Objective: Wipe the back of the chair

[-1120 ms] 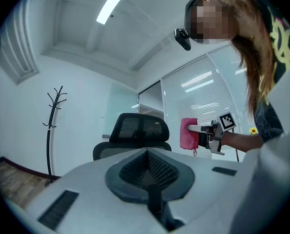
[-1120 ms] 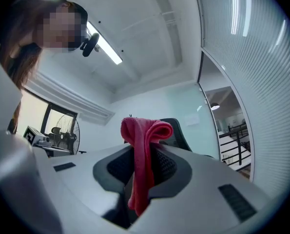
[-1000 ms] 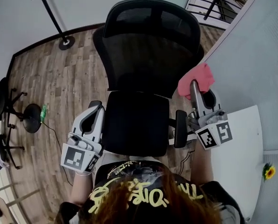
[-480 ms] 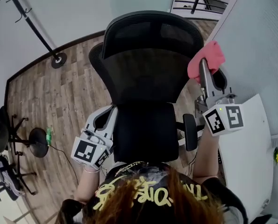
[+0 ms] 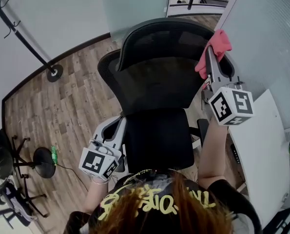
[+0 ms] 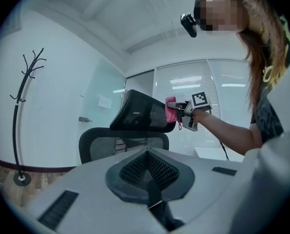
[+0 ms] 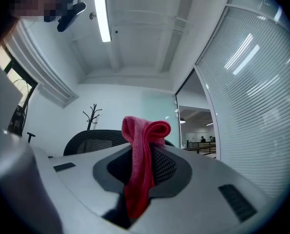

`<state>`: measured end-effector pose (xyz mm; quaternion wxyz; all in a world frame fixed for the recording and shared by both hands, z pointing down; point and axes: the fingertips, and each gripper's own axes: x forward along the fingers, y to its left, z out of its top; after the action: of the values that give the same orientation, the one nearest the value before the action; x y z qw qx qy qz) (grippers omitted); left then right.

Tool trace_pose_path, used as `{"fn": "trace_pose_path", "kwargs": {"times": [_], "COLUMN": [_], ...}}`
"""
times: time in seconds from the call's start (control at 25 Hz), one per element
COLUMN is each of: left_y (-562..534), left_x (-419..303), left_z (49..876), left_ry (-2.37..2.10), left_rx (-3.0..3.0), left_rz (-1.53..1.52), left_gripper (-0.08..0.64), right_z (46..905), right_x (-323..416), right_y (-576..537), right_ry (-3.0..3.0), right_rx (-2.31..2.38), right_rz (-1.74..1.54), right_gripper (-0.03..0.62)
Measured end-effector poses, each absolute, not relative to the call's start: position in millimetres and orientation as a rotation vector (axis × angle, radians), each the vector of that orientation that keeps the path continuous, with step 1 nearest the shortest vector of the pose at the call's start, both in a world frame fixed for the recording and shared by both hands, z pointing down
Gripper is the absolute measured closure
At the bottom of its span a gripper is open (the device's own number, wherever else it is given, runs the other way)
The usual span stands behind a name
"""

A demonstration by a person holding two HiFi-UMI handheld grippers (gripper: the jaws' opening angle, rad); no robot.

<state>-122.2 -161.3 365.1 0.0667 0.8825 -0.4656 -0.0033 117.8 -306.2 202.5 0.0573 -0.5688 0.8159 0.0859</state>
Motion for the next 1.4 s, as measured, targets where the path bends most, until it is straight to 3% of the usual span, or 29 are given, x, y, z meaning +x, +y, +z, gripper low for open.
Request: {"fn": "trace_pose_path", "kwargs": {"times": [0.56, 1.4], "left_y": [-168.2, -166.4], "left_x": [-154.6, -158.4], "left_z": [383.7, 381.4], "left_ry": [-1.395, -1.362], "left_rx": [2.617, 2.653], "left_rz": [-0.017, -0.017], "left_gripper": [0.569, 0.570], "right_z": [196.3, 201.8], "right_x": [7.6, -89.3], "right_y": [-315.7, -283.6], "right_ry": [2.576, 2.716], "right_rx": [-1.507, -1.248], "right_rz": [0.298, 0.371], "right_gripper": [0.518, 0.518]}}
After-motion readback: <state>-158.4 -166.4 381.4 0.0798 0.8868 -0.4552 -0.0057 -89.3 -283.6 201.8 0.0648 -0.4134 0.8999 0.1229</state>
